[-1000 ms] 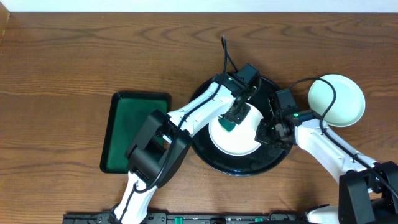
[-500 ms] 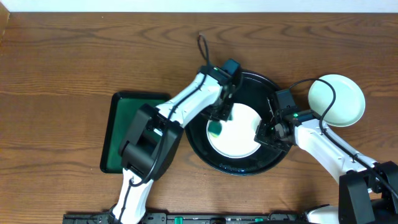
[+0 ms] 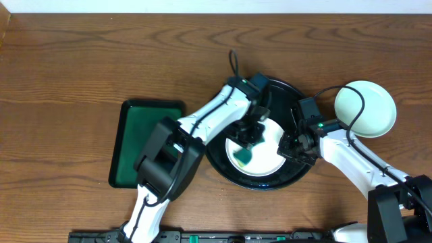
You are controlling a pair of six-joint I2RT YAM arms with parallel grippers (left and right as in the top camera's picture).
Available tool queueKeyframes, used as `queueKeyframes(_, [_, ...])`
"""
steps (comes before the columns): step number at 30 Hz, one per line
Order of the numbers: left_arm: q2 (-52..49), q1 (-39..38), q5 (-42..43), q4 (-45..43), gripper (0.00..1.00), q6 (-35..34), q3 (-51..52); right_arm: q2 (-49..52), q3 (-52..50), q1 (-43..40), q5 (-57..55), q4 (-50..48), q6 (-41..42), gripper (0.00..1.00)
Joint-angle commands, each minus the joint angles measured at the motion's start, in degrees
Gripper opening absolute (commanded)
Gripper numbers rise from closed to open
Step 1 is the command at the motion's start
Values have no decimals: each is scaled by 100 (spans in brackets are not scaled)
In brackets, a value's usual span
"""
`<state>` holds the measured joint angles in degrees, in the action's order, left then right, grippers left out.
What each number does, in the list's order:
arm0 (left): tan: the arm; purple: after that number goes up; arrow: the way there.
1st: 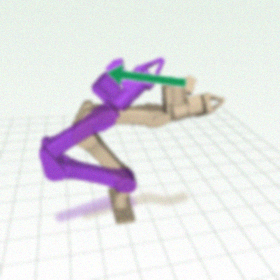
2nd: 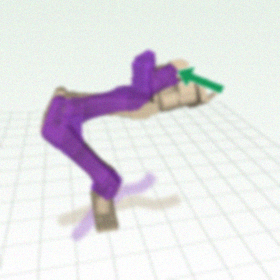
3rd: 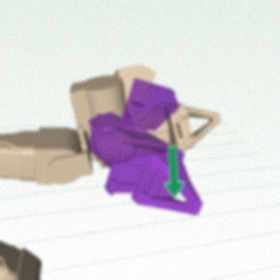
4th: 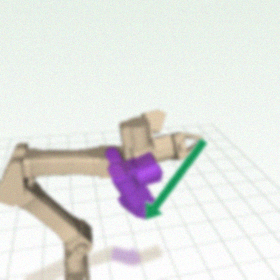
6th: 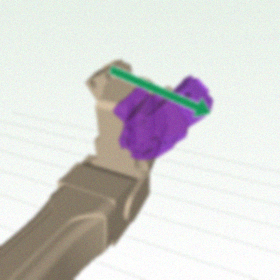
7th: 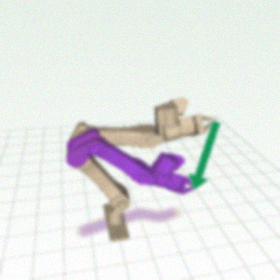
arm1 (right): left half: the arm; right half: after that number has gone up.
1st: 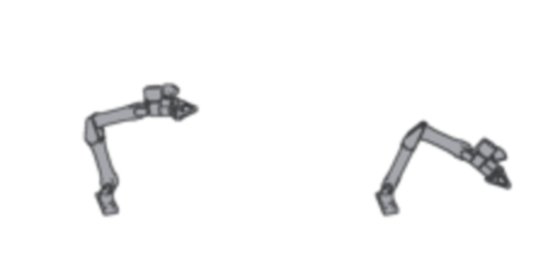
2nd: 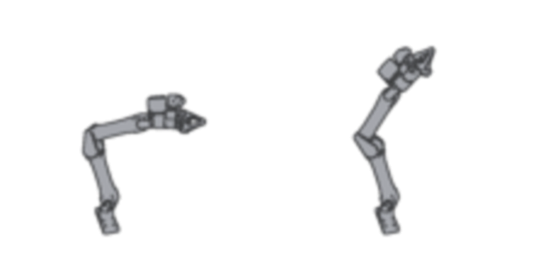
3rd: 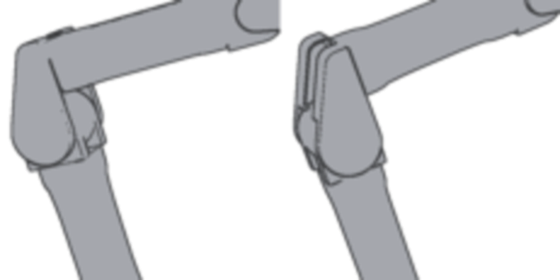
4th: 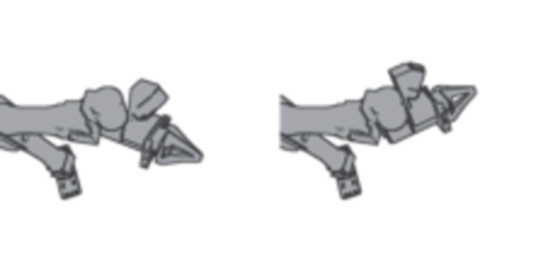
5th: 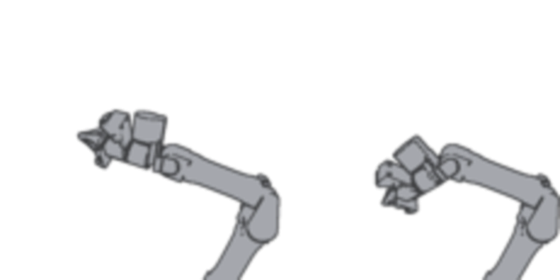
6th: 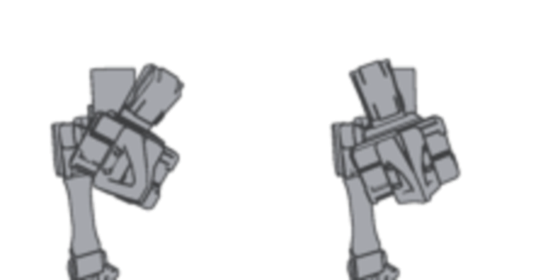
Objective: Clean dirty plates on tray and stack at the side
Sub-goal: 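Wipe the sponge across the plate center with the left gripper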
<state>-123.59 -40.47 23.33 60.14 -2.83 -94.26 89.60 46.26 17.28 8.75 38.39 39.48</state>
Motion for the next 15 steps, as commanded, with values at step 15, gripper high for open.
queueKeyframes(15, [175, 378, -616, -304, 7, -549, -415, -111, -39, 28, -116, 35, -85, 1])
